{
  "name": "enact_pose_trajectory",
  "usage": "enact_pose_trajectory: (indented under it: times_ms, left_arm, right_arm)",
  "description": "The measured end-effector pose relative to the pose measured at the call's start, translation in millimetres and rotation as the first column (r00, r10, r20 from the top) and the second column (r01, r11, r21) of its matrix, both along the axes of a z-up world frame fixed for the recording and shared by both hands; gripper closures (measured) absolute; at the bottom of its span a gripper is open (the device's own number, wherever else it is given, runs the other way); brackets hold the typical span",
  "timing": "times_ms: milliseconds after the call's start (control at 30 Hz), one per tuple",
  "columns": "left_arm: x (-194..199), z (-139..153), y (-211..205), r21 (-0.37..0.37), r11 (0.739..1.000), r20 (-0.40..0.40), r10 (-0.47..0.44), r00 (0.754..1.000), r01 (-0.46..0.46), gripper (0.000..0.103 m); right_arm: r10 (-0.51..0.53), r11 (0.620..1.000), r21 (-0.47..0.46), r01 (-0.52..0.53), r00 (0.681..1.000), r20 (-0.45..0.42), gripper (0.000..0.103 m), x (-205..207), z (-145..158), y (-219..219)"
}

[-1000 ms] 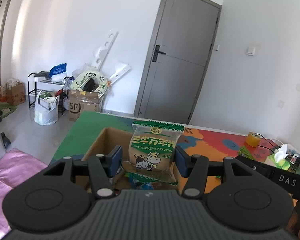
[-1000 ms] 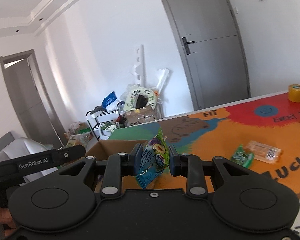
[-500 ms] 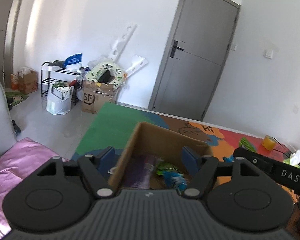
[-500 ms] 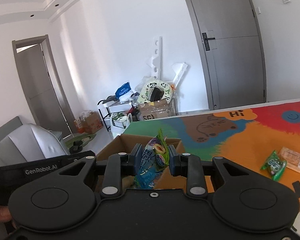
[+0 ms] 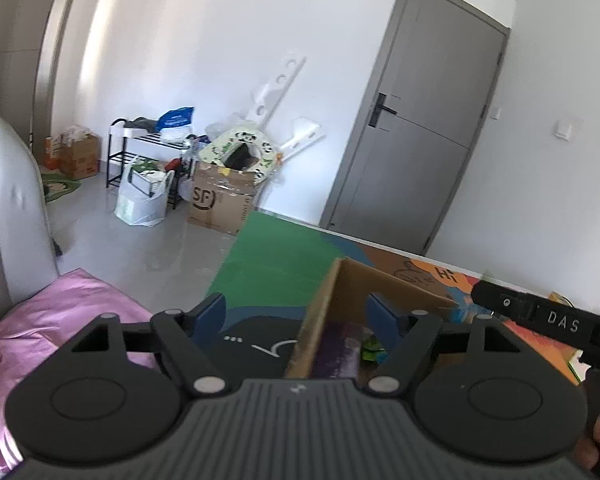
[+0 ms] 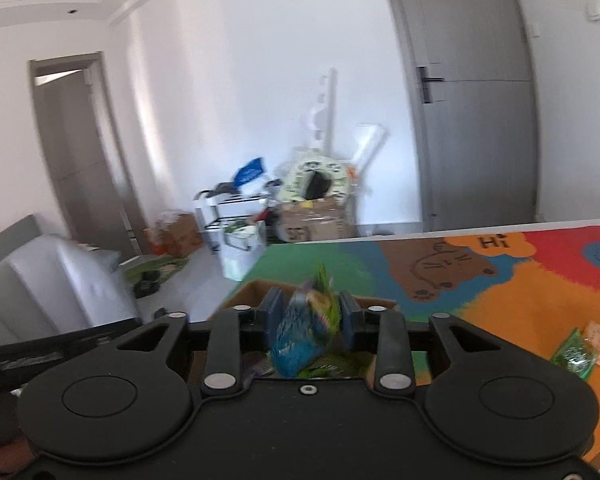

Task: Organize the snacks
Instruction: 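Open both grippers to drop the packets into the box, then move both open grippers back toward the last two snacks on the mat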

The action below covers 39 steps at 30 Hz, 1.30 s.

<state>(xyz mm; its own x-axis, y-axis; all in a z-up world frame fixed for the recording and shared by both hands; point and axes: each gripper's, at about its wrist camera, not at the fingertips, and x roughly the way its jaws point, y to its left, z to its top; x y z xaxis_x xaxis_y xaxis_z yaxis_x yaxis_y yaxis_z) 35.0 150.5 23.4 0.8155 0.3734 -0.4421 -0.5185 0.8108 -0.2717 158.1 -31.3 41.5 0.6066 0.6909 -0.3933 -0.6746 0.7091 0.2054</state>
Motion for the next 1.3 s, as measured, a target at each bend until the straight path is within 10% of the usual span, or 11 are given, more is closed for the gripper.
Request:
enact_pose_trajectory:
  times_ms: [1300]
  left_arm:
    - [10.3, 8.2, -87.1, 0.056, 0.971, -0.098, -0.226, 0.969, 0.232, 0.001]
  right_arm:
    - [-0.163, 0.983, 0.065, 0.173, 0.977, -0.137, 0.000, -35.8, -7.7, -156.5]
